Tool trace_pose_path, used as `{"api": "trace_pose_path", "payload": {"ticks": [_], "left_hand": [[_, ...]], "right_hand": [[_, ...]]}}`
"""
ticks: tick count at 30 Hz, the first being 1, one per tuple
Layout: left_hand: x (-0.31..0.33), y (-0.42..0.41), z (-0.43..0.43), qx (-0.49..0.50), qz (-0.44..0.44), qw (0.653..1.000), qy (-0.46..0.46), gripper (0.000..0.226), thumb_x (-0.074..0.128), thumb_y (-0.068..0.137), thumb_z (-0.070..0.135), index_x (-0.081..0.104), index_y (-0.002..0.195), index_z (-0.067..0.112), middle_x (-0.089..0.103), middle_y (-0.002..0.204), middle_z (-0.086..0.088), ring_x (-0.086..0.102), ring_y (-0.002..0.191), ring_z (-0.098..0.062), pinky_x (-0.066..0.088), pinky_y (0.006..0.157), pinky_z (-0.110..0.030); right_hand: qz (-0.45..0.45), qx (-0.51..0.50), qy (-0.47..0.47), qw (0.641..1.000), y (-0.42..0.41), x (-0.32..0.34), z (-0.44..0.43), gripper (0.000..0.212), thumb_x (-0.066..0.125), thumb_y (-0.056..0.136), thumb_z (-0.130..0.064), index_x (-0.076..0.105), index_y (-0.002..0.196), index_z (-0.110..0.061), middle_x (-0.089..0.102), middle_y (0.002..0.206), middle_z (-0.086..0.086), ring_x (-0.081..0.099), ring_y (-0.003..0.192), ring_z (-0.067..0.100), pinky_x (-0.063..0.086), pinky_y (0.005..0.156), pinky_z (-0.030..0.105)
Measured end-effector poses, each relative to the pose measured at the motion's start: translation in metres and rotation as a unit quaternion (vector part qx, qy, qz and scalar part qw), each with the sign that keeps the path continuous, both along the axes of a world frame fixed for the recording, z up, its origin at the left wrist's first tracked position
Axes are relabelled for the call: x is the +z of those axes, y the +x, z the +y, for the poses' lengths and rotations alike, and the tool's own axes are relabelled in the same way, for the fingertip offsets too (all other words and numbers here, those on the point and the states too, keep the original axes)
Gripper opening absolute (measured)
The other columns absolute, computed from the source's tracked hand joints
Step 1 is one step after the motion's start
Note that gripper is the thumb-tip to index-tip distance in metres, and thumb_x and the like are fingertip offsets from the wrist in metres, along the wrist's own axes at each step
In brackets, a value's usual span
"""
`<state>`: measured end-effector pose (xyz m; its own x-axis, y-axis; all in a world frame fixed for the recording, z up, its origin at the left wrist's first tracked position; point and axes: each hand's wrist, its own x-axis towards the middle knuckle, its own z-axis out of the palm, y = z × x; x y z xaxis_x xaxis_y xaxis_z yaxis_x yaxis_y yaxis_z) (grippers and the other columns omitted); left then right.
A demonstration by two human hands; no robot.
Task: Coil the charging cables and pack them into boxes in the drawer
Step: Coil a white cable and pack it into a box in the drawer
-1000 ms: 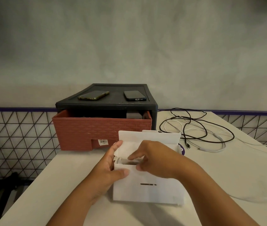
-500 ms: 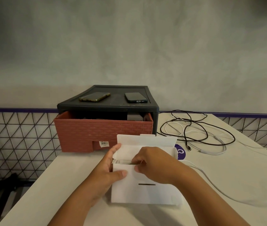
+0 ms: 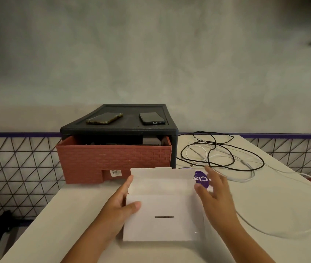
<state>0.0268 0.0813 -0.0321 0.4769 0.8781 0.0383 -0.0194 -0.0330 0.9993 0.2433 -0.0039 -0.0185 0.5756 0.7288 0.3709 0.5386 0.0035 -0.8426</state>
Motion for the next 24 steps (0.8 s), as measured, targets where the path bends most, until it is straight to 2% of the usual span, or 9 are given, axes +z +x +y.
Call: {"api": "trace_pose_path", "payload": {"ticks": [2, 4, 6, 10, 12, 15, 18, 21, 24], "left_hand": [[-0.001, 0.003, -0.005, 0.005, 0.007, 1.000, 0.001, 0.065, 0.054, 0.089, -0.002, 0.036, 0.138, 0.038, 0.060, 0.119, 0.015, 0.064, 0.102, -0.006, 0.050, 0.081, -0.022], [-0.002, 0.009, -0.012, 0.006, 0.011, 1.000, 0.005, 0.063, 0.052, 0.090, -0.003, 0.036, 0.138, 0.036, 0.059, 0.113, 0.021, 0.063, 0.097, 0.002, 0.050, 0.079, -0.016], [-0.003, 0.012, -0.016, 0.017, 0.012, 1.000, 0.000, 0.063, 0.050, 0.091, -0.004, 0.033, 0.136, 0.037, 0.058, 0.113, 0.020, 0.063, 0.094, 0.006, 0.049, 0.077, -0.011], [0.000, 0.015, -0.025, 0.034, 0.025, 0.999, 0.012, 0.058, 0.050, 0.093, 0.001, 0.037, 0.138, 0.034, 0.045, 0.129, 0.019, 0.049, 0.109, 0.006, 0.035, 0.098, -0.020], [0.001, 0.017, -0.032, 0.042, 0.041, 0.998, 0.026, 0.056, 0.048, 0.094, 0.004, 0.033, 0.142, 0.030, 0.040, 0.126, 0.022, 0.043, 0.111, 0.007, 0.030, 0.098, -0.017], [0.000, 0.020, -0.041, 0.057, 0.084, 0.992, 0.069, 0.054, 0.045, 0.096, 0.008, 0.028, 0.144, 0.026, 0.035, 0.139, 0.017, 0.031, 0.122, 0.006, 0.023, 0.097, -0.010], [-0.003, 0.021, -0.050, 0.074, 0.116, 0.987, 0.083, 0.052, 0.043, 0.098, 0.011, 0.026, 0.146, 0.023, 0.031, 0.147, 0.011, 0.026, 0.127, 0.004, 0.018, 0.096, -0.008], [-0.008, 0.019, -0.060, 0.083, 0.140, 0.983, 0.089, 0.050, 0.042, 0.098, 0.015, 0.026, 0.146, 0.021, 0.028, 0.151, 0.005, 0.027, 0.134, -0.003, 0.017, 0.097, -0.010], [-0.014, 0.017, -0.071, 0.087, 0.166, 0.977, 0.099, 0.049, 0.039, 0.099, 0.019, 0.025, 0.146, 0.022, 0.028, 0.151, 0.004, 0.027, 0.137, -0.008, 0.018, 0.100, -0.013]], "right_hand": [[0.142, 0.060, -0.038, 0.987, -0.001, -0.014, -0.003, 0.056, 0.059, 0.086, -0.038, 0.043, 0.138, -0.022, 0.051, 0.128, -0.004, 0.051, 0.113, 0.015, 0.038, 0.098, 0.030], [0.185, 0.090, -0.062, 0.977, -0.001, -0.028, -0.005, 0.081, 0.056, 0.068, -0.064, 0.042, 0.138, -0.026, 0.054, 0.132, -0.004, 0.052, 0.120, 0.017, 0.036, 0.107, 0.040], [0.195, 0.097, -0.063, 0.974, -0.001, -0.040, -0.004, 0.088, 0.053, 0.061, -0.069, 0.042, 0.139, -0.029, 0.056, 0.132, -0.004, 0.052, 0.121, 0.018, 0.037, 0.107, 0.045], [0.192, 0.109, -0.054, 0.974, -0.005, -0.030, -0.016, 0.061, 0.045, 0.074, -0.049, 0.052, 0.129, -0.025, 0.064, 0.117, -0.004, 0.059, 0.110, 0.016, 0.045, 0.098, 0.035], [0.192, 0.114, -0.061, 0.973, -0.005, -0.028, -0.022, 0.051, 0.044, 0.075, -0.045, 0.056, 0.121, -0.026, 0.067, 0.111, -0.007, 0.061, 0.104, 0.014, 0.046, 0.094, 0.032], [0.183, 0.107, -0.078, 0.974, -0.006, -0.028, -0.030, 0.044, 0.042, 0.075, -0.045, 0.057, 0.112, -0.027, 0.067, 0.108, -0.007, 0.061, 0.104, 0.016, 0.044, 0.098, 0.040], [0.173, 0.097, -0.091, 0.976, -0.008, -0.025, -0.041, 0.045, 0.039, 0.076, -0.043, 0.054, 0.116, -0.028, 0.063, 0.114, -0.006, 0.058, 0.107, 0.016, 0.042, 0.099, 0.035], [0.143, 0.097, -0.108, 0.979, -0.011, -0.022, -0.054, 0.029, 0.039, 0.096, -0.030, 0.048, 0.124, -0.028, 0.056, 0.126, -0.008, 0.051, 0.116, 0.014, 0.037, 0.098, 0.026], [0.118, 0.091, -0.144, 0.978, -0.008, -0.023, -0.066, 0.044, 0.035, 0.101, -0.018, 0.029, 0.145, -0.019, 0.035, 0.147, -0.005, 0.030, 0.137, 0.015, 0.020, 0.110, 0.024]]}}
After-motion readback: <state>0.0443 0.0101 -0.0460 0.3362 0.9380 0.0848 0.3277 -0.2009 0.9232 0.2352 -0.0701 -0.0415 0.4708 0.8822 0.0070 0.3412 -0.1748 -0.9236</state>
